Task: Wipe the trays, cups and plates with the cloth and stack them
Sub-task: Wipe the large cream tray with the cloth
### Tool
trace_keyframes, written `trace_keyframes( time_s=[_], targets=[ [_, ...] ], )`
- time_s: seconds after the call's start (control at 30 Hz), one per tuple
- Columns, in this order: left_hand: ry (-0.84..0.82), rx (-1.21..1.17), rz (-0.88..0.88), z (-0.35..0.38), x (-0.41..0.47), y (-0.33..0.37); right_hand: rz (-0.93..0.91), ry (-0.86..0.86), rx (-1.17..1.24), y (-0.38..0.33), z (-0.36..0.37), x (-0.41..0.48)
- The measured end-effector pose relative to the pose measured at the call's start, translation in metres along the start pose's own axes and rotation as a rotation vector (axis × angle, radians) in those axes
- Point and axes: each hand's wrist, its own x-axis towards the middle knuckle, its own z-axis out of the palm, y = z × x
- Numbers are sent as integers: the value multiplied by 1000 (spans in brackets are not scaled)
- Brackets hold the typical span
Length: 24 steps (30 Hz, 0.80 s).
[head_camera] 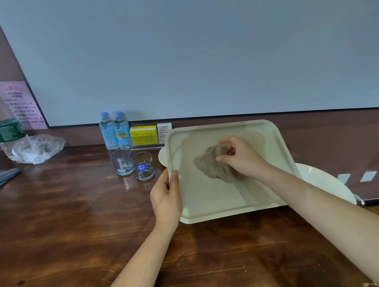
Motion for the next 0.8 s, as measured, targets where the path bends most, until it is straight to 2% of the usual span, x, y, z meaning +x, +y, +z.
trace_keyframes(
  time_s=[0.13,0.23,0.4,0.57,0.63,0.73,0.77,0.8],
  targets=[
    [-8,-7,3,0,-1,0,-99,-66,-135,-6,-4,4],
    [-17,-12,-3,-1,-1,2,-185,-77,-84,-10,-6,4],
    [-7,-2,5,0,-1,2,-97,-135,23,-17,-13,2],
    [-16,-13,-2,0,-1,1,-53,-194,-107,-29,-20,-4],
    [-7,-25,0,0,0,1,3,-297,-3,-41,-28,-8],
    [-8,-25,15,1,0,0,126,-592,317,-53,-46,-4],
    [-12,-19,17,0,0,-1,163,-652,373,-54,-51,-1],
    [-12,-15,15,0,-1,0,164,-645,323,-51,-53,4]
  ],
)
